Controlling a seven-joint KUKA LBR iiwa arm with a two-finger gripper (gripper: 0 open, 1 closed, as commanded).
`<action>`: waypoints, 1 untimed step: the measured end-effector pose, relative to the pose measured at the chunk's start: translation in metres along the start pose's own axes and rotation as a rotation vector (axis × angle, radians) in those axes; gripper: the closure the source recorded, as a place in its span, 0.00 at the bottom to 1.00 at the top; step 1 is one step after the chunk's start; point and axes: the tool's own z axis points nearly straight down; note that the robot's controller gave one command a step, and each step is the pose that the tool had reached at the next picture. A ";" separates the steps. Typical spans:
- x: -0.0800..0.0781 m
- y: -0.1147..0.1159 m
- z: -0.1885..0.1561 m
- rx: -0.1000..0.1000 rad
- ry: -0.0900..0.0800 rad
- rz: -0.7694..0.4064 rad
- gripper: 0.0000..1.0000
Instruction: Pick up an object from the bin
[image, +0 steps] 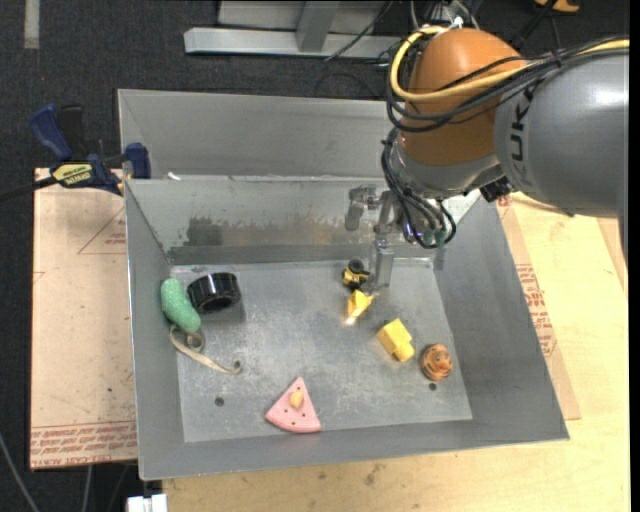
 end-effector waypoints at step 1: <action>-0.001 0.000 -0.005 0.000 -0.007 0.001 0.00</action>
Offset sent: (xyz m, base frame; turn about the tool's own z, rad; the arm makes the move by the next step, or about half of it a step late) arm -0.0192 -0.0545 -0.1442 -0.1335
